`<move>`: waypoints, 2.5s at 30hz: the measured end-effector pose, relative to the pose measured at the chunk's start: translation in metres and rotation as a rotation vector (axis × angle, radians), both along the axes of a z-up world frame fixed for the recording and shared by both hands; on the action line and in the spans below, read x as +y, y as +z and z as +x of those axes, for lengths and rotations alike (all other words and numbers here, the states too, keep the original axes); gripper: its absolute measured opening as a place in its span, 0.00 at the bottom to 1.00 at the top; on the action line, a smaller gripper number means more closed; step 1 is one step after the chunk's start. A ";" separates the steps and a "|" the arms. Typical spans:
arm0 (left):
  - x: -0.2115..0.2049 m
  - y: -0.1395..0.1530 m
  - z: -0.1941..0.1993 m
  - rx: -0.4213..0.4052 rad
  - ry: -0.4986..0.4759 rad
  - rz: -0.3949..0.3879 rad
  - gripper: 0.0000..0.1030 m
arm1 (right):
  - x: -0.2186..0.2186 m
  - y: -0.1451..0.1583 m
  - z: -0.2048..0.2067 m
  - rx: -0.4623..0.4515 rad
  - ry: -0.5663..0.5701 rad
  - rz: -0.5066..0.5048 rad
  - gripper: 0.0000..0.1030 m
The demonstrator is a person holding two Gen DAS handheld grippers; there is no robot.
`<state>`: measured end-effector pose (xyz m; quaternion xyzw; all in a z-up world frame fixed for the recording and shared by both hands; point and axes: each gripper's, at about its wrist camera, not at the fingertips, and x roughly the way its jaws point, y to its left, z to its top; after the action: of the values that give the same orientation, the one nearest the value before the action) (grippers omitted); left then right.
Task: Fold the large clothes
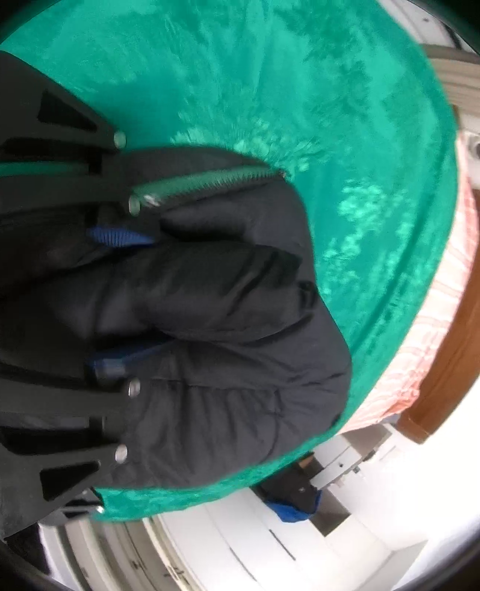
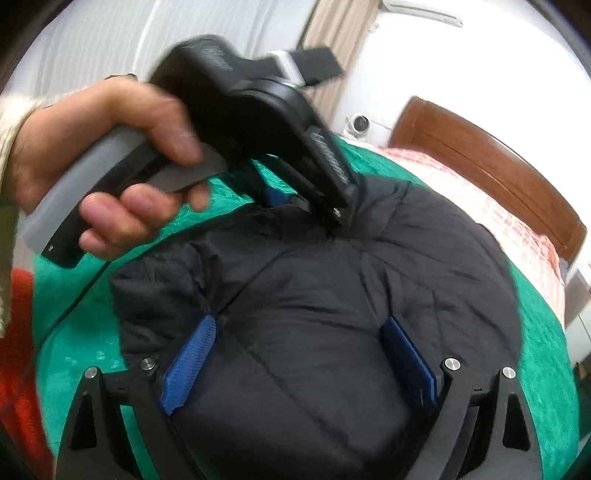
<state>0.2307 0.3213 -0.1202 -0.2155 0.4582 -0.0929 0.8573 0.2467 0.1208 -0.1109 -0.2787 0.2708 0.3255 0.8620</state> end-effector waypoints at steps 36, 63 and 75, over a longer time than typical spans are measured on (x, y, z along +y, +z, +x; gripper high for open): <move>0.057 -0.001 -0.074 0.022 0.013 -0.348 0.93 | -0.194 0.062 0.048 0.418 -0.447 0.448 0.95; -0.051 0.002 -0.006 0.037 -0.112 -0.184 0.66 | -0.126 0.035 0.123 0.498 0.069 0.491 0.94; -0.097 0.048 0.095 0.014 -0.040 -0.022 0.90 | -0.182 0.073 0.208 0.484 -0.184 0.605 1.00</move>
<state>0.3255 0.2246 -0.0723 -0.2163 0.4674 -0.1135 0.8496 0.4552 -0.0614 -0.0377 0.0980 0.3816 0.3684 0.8421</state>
